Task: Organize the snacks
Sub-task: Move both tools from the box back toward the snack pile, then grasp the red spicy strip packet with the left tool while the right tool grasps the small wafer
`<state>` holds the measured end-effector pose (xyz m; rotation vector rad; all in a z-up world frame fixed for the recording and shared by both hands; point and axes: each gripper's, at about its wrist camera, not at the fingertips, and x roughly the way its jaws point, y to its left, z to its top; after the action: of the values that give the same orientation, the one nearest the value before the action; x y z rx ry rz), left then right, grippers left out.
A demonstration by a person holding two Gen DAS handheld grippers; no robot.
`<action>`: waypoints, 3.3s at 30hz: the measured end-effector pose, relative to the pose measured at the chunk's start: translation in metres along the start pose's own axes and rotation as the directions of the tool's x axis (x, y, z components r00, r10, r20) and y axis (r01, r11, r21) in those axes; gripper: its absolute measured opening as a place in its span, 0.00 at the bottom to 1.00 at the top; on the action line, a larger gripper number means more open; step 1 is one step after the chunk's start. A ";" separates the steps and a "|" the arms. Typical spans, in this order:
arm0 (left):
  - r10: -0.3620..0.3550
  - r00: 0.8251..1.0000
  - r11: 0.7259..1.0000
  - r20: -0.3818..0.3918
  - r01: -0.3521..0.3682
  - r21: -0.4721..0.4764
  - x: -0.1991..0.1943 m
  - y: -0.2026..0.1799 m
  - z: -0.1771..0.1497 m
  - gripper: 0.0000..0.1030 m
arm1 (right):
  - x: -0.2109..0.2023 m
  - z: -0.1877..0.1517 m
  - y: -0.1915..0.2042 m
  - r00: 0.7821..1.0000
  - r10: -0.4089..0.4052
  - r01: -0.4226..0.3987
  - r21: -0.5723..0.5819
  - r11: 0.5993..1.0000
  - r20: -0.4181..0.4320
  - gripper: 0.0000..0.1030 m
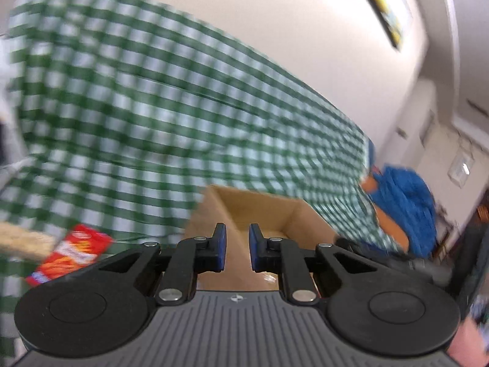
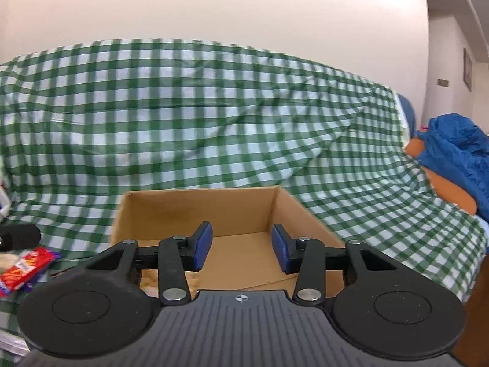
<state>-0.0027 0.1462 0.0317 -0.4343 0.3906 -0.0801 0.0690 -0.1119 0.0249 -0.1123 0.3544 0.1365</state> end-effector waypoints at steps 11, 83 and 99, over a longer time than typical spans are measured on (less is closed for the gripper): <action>0.248 0.968 0.906 -0.040 -0.246 -0.345 -0.059 0.131 0.021 0.16 | -0.026 -0.009 0.071 0.959 0.284 -0.284 -0.046 0.958 -0.017 0.25; 0.297 0.916 0.893 -0.270 -0.367 -0.260 -0.014 0.134 -0.057 0.03 | -0.015 -0.087 0.129 0.778 0.485 -0.548 -0.052 0.835 -0.400 0.18; 0.369 0.879 0.918 -0.303 -0.395 -0.028 0.057 0.095 -0.073 0.83 | -0.008 -0.107 0.129 0.727 0.438 -0.572 -0.112 0.813 -0.529 0.20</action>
<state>0.0213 0.1946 -0.0894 -0.4274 0.7698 0.2644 0.0057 0.0002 -0.0835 -0.3223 0.8702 0.7245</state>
